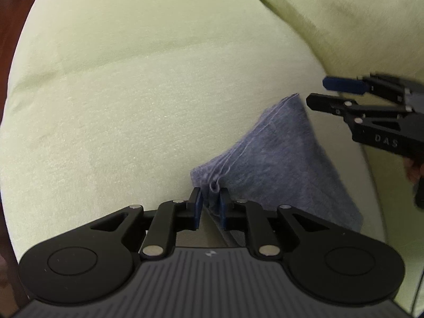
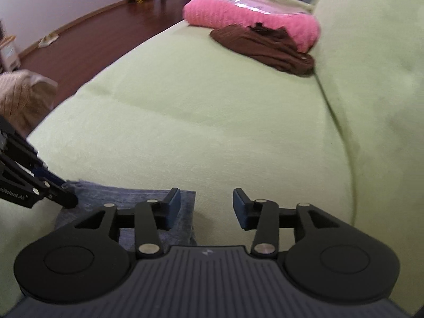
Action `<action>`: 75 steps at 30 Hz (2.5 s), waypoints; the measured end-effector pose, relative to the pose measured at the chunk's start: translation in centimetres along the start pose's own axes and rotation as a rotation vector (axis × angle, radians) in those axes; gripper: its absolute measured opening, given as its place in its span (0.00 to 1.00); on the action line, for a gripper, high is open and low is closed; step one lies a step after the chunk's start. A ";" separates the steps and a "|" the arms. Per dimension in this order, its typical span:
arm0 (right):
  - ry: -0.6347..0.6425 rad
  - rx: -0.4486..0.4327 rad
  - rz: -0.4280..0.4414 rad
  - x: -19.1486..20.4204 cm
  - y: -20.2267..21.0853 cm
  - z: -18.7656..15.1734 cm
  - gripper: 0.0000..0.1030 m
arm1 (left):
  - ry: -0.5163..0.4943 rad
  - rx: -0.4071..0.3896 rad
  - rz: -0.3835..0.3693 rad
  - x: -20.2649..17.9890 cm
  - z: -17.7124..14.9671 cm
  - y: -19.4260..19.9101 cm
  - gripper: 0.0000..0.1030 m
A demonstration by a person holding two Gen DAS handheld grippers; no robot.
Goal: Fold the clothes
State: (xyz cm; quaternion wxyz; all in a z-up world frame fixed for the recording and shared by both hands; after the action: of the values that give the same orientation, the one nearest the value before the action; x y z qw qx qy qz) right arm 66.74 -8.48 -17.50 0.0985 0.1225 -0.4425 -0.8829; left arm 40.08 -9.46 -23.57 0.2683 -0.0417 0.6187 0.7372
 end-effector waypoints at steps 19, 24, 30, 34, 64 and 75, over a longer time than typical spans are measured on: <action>-0.704 0.063 -0.244 15.1 5.5 -9.7 0.13 | -0.452 -0.064 0.032 -5.2 3.2 -3.4 0.33; -0.833 -0.016 -0.385 18.9 10.4 -9.6 0.13 | -0.530 -0.119 0.066 -5.4 5.1 -1.0 0.31; -1.013 0.063 -0.452 23.3 11.0 -10.6 0.16 | -0.651 -0.066 0.055 -6.1 4.0 0.6 0.31; -1.042 0.035 -0.544 23.7 10.7 -9.6 0.18 | -0.764 0.009 -0.011 -8.0 2.5 -0.7 0.31; -1.171 0.137 -1.000 27.1 7.7 -3.6 0.09 | -1.369 0.233 -0.216 -9.4 0.5 -6.0 0.39; -1.150 0.108 -0.972 27.8 6.5 -2.9 0.09 | -1.370 0.199 -0.257 -9.6 2.3 -4.2 0.35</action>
State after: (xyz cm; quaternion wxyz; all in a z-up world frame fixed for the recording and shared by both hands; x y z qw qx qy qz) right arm 41.57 -22.31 -17.54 -0.5547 -0.1716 -0.3629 -0.7288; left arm 50.77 -10.21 -23.05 0.6850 0.3841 0.3650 0.5000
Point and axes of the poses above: each gripper's, at about its wrist camera, not at the fingertips, and y roughly against the way its jaws point, x to its left, z to its top, the point moved 2 cm from there along -y, roughly the way its jaws point, and after that the axes turned 11 degrees about y, right-handed, at the moved point
